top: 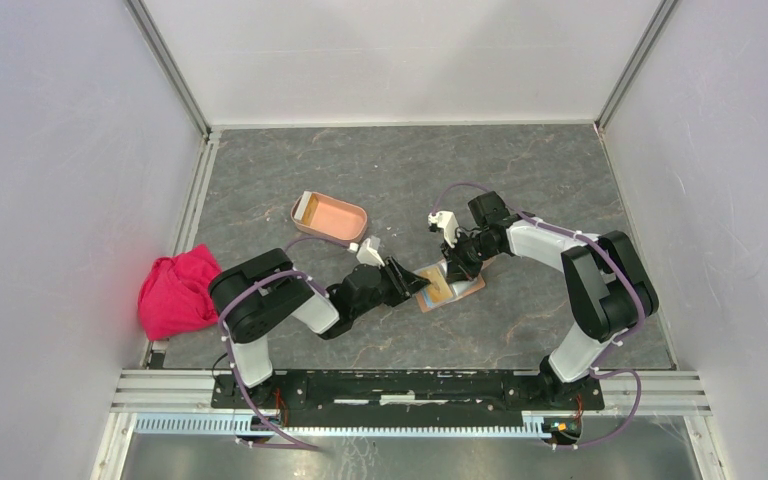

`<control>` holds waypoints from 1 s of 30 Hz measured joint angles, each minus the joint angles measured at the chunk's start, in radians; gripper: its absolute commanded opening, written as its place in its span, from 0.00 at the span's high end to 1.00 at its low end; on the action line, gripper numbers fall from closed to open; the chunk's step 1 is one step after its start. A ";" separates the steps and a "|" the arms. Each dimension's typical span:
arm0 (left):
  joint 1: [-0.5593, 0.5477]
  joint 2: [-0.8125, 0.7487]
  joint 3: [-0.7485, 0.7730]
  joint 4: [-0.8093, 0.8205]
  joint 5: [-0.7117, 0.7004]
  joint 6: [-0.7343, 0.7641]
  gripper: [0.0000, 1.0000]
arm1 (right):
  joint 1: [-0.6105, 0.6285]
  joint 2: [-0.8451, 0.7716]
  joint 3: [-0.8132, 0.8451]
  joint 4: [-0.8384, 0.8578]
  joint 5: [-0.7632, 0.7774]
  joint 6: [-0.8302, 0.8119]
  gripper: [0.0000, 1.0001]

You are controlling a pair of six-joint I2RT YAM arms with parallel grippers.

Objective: Put the credit cards into the card holder
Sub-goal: Turn over the card slot in the card holder.

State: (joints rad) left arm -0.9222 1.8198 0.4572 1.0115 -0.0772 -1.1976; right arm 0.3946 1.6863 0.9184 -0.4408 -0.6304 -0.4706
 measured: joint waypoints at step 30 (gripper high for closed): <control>0.000 -0.009 0.074 0.016 0.028 0.001 0.66 | -0.030 -0.024 0.000 -0.011 -0.024 0.001 0.81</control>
State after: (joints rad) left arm -0.9222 1.8111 0.5316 1.0275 -0.0490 -1.1969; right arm 0.3649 1.6623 0.9184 -0.4522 -0.6540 -0.4694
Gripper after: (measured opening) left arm 0.392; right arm 0.183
